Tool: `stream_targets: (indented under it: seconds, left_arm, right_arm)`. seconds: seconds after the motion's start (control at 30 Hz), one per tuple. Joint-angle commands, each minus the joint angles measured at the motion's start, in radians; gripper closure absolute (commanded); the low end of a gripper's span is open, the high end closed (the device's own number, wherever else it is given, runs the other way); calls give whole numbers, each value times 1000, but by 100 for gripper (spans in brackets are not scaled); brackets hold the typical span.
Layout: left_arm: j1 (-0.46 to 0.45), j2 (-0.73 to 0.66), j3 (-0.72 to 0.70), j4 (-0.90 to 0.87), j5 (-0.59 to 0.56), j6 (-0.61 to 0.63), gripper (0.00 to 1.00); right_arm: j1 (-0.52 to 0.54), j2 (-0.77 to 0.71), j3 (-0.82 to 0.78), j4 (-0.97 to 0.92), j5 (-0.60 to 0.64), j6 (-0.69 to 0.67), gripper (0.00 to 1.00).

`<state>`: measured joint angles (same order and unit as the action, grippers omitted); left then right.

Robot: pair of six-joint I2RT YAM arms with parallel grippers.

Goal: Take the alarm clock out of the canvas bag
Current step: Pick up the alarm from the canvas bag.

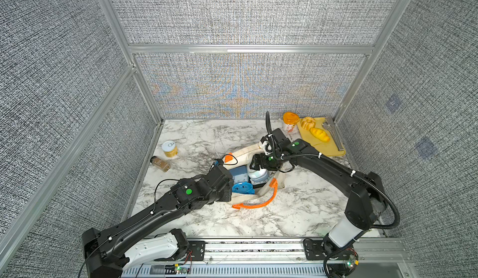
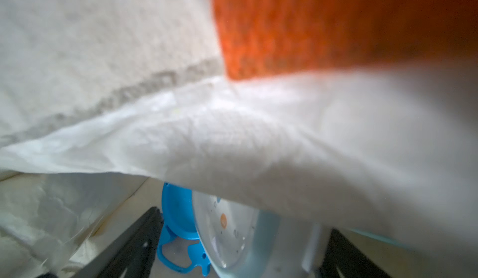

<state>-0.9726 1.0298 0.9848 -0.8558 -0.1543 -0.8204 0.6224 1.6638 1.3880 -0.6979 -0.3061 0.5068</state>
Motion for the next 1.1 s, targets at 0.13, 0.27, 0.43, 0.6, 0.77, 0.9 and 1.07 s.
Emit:
stream_targets:
  seconds: [0.13,0.27,0.43,0.6,0.77,0.9,1.07]
  left_arm:
    - [0,1,-5,11,3,5,100]
    - [0,5,-2,17,5,11,100]
    - [0,4,-4,15,4,14,100]
    - [0,0,-6,11,1,14,100]
    - [0,0,-6,9,0,15,100]
    - [0,0,1,8,-8,17,100]
    - [-1,-21,0,14,-34,26,100]
  right_arm:
    - [-5,2,-8,47,-94,24,18]
    - [-8,2,-8,63,-81,47,21]
    - [-34,16,-19,57,-44,108,25]
    - [-44,16,-35,83,-35,137,32]
    - [-44,20,-28,96,-33,140,41]
    - [-44,22,-28,101,-28,142,48]
    - [-41,7,-23,103,-22,133,56]
